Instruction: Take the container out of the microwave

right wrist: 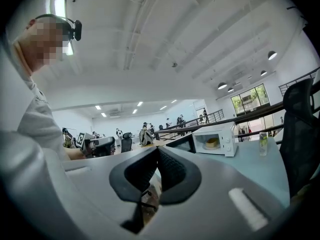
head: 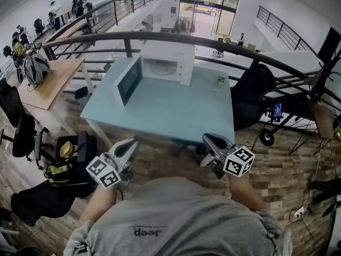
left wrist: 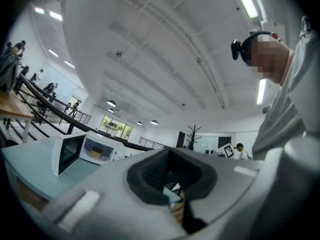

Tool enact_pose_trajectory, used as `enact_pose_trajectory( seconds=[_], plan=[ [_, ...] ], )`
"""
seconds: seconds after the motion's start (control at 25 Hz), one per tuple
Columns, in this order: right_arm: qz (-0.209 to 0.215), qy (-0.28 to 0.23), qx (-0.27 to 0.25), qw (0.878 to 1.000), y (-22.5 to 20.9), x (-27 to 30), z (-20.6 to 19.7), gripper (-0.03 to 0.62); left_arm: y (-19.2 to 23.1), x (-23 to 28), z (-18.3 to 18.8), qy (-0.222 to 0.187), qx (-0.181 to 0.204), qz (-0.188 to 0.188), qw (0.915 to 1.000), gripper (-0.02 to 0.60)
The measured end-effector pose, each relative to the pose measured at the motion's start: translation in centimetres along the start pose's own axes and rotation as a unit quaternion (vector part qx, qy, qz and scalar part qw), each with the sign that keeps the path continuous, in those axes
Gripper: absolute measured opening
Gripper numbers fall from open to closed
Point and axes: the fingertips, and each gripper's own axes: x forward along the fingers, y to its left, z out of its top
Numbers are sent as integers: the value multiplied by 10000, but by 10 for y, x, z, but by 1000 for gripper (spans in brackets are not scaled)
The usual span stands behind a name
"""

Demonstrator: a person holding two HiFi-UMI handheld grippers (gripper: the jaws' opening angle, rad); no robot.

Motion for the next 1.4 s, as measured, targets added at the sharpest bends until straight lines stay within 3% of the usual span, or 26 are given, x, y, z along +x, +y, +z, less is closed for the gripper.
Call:
enact_pose_trajectory(
  seconds=[0.44,0.8,1.0,1.16,1.4],
  plan=[
    [423,11,24,9991,-35,-46,3,3,-45,47,-28,49,-18,217,9998,28],
    [542,66,51,9985,-63,-44,-1,3,-42,83,-45,176,-77,142,9997,28],
    [442,110,42,9990,-74,-17,-4,3,-7,95,-45,192,-147,6,9997,28],
    [158,125,56,9998,-95,14,-9,3,33,114,-48,239,-231,-312,9990,28],
    [-333,-19,39,9994,-128,108,0,3,144,131,-24,343,-250,-794,9959,28]
  ],
)
